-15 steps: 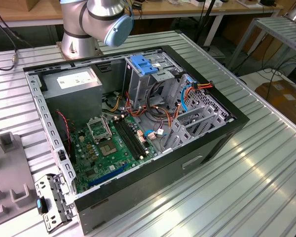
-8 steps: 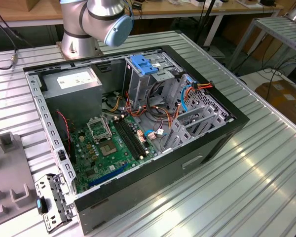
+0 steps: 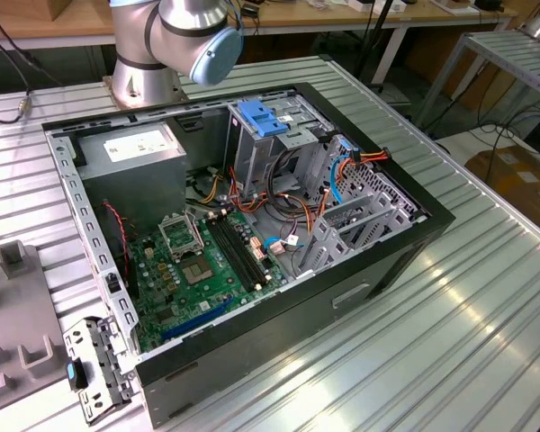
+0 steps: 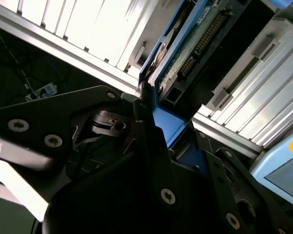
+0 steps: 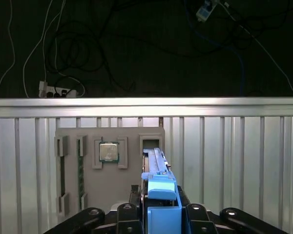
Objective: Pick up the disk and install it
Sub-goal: 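Pick up the disk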
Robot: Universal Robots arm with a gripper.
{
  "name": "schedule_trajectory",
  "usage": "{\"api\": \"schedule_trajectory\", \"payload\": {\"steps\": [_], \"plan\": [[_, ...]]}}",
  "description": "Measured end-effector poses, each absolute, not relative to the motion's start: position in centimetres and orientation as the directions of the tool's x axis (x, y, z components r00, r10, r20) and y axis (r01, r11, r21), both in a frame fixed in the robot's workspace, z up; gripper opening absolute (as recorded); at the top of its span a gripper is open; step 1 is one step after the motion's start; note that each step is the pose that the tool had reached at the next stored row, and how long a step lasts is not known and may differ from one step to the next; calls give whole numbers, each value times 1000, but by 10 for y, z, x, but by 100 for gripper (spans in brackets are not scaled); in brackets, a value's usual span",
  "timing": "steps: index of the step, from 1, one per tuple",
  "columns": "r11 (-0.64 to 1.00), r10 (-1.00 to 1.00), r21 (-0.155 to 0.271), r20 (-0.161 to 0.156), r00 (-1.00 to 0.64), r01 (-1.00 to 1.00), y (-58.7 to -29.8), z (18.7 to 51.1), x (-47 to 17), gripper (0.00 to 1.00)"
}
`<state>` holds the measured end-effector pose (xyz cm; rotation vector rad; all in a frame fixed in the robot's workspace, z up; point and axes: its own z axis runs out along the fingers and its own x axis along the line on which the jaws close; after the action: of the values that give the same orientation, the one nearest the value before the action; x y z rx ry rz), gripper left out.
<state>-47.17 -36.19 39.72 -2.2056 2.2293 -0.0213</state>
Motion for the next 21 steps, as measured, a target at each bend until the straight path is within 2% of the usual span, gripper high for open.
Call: {"api": "schedule_trajectory", "payload": {"steps": [21], "plan": [[11, -1000, -14, 6, -11, -1000, -362, 417, -472, 37]]}}
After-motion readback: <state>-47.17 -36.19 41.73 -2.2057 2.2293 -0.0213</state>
